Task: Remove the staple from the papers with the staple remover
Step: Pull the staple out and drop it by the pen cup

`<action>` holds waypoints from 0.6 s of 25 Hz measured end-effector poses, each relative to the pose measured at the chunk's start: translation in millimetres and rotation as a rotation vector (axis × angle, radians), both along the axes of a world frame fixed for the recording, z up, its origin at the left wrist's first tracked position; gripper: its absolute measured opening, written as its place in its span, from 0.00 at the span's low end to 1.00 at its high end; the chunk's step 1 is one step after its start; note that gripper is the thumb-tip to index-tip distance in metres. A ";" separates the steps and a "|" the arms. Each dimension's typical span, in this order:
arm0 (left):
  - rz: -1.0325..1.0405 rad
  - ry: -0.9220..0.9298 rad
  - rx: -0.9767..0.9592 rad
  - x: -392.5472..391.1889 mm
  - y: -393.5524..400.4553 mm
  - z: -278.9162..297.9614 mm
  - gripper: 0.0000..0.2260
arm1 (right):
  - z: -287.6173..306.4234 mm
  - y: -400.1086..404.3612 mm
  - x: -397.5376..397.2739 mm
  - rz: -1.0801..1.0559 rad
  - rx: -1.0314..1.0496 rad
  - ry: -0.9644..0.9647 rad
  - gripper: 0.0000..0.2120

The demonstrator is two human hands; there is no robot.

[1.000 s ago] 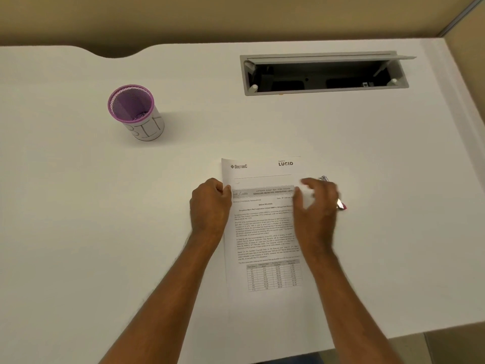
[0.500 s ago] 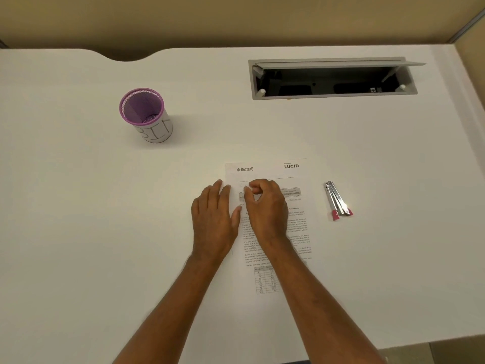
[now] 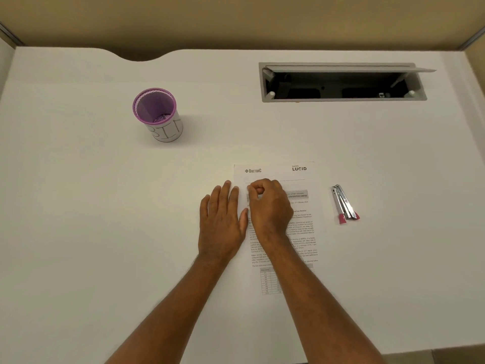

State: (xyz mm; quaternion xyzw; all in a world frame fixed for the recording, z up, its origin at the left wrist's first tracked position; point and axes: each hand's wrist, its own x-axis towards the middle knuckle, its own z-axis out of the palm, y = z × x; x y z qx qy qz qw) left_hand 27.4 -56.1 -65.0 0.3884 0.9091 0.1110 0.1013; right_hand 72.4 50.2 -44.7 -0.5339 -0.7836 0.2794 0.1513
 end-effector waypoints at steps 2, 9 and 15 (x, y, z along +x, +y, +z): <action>0.003 0.003 0.004 -0.6 0.0 -1.3 0.27 | 0.5 0.6 0.7 0.032 0.004 -0.013 0.02; 0.003 0.042 0.032 -1.1 -0.7 -4.4 0.27 | 1.9 8.7 18.8 0.162 0.033 0.100 0.07; -0.002 0.053 0.038 -0.9 -1.6 -6.4 0.27 | 4.4 36.2 23.8 0.488 0.039 0.044 0.12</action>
